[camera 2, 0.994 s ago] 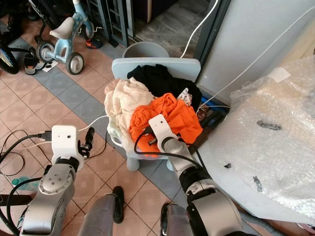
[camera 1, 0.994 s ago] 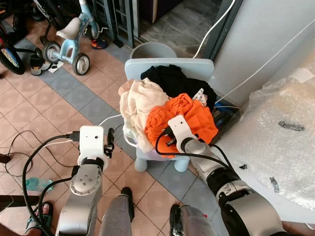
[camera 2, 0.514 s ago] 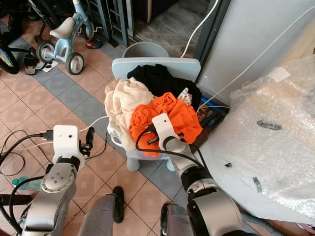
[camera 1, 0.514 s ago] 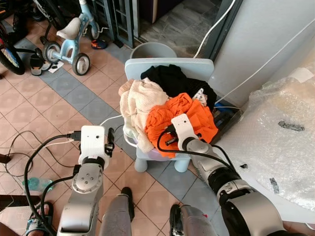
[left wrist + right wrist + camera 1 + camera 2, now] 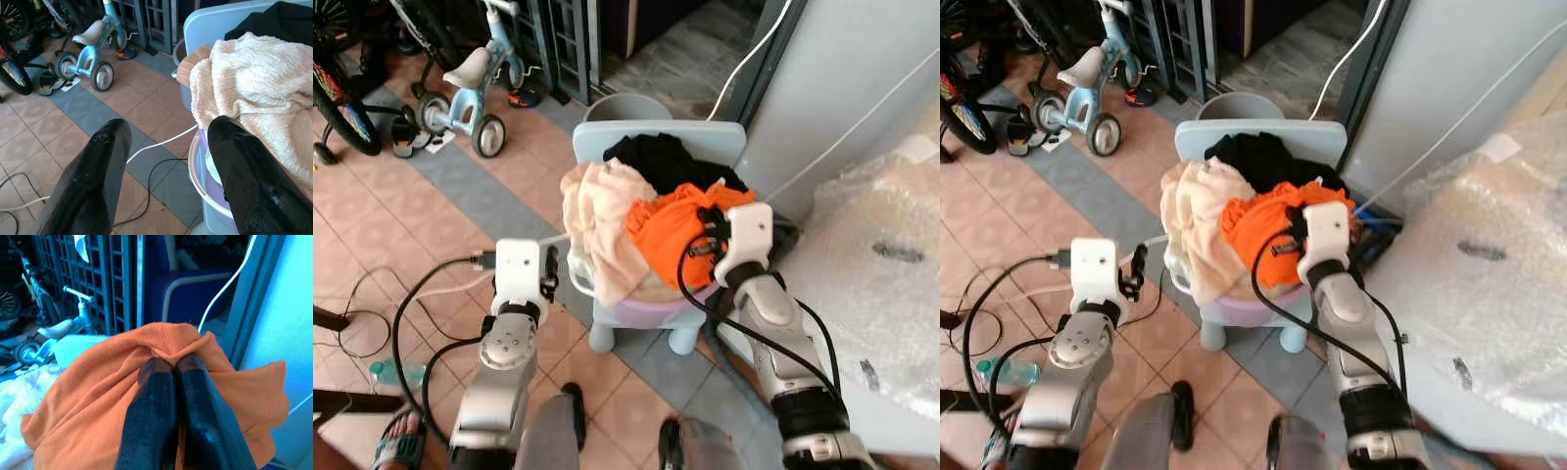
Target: Clothes washing
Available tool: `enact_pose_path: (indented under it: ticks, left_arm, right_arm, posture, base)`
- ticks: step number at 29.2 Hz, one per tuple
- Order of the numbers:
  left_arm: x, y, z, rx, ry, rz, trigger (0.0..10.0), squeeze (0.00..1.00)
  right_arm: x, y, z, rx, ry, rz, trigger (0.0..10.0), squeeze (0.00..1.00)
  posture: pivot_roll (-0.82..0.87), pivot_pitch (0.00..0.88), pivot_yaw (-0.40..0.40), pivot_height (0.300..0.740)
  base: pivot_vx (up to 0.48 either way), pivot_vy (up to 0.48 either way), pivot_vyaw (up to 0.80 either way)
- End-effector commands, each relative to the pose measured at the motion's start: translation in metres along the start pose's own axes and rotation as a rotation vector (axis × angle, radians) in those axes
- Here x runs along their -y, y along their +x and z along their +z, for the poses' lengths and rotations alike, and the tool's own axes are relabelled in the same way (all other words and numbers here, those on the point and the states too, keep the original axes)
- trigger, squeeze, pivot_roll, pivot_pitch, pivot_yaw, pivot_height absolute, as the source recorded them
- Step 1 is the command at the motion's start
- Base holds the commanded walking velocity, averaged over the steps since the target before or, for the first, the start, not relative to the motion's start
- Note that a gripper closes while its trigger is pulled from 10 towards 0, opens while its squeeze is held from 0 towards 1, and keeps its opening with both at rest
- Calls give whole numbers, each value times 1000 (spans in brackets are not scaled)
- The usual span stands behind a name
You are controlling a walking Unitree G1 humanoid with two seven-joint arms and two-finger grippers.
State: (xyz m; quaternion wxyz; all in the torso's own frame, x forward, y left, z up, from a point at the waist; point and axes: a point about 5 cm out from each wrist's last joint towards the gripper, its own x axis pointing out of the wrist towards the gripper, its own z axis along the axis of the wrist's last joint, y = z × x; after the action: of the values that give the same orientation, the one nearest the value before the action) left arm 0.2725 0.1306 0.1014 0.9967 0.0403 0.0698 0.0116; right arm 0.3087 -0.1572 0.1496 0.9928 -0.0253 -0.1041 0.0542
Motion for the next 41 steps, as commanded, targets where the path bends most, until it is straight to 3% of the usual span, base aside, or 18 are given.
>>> enact_pose_path:
  ticks: [1,2,8,9,10,14,19,25,27,34,41]
  left_arm:
    - [1,0,-4,-7,-8,-3,10000,0]
    - [4,1,-2,2,-18,-12,10000,0]
    - [10,4,0,11,-31,-52,10000,0]
    - [11,4,1,20,-32,-62,10000,0]
    - [11,3,2,33,-32,-74,10000,0]
    - [7,4,1,43,-40,-65,10000,0]
    - [7,4,1,48,-48,-66,10000,0]
    - [9,5,1,54,-41,-75,10000,0]
    - [10,7,2,57,-42,-80,10000,0]
    - [10,7,1,54,-65,-73,10000,0]
    - [9,5,4,83,-95,-88,10000,0]
  right_arm:
    - [3,-1,13,51,-8,-23,0,0]
    - [5,3,29,105,-35,-37,0,0]
    - [15,17,54,163,-53,-88,0,0]
    - [17,19,58,165,-57,-94,1373,0]
    - [20,21,61,166,-67,-104,10000,0]
    - [35,24,68,162,-105,-185,10000,0]
    - [42,25,70,163,-129,-235,10000,0]
    - [63,37,99,269,-273,-290,10000,0]
    - [85,47,118,305,-277,-373,10000,0]
    - [109,58,139,339,-317,-431,10000,0]
    - [103,65,137,339,-311,-380,10000,0]
  posture:
    - [-24,118,31,740]
    - [-30,112,34,740]
    - [-32,111,37,740]
    - [-31,109,36,740]
    - [-31,108,36,740]
    - [-28,100,31,740]
    - [-30,98,32,740]
    - [-36,98,39,740]
    - [-35,97,41,740]
    - [-30,97,39,740]
    - [-24,99,38,740]
  base:
    - [0,0,0]
    - [0,0,0]
    - [0,0,0]
    - [0,0,0]
    - [0,0,0]
    - [0,-83,-747]
    - [0,-412,-788]
    - [0,-375,-788]
    - [0,-382,-788]
    - [0,-357,-788]
    - [0,0,-675]
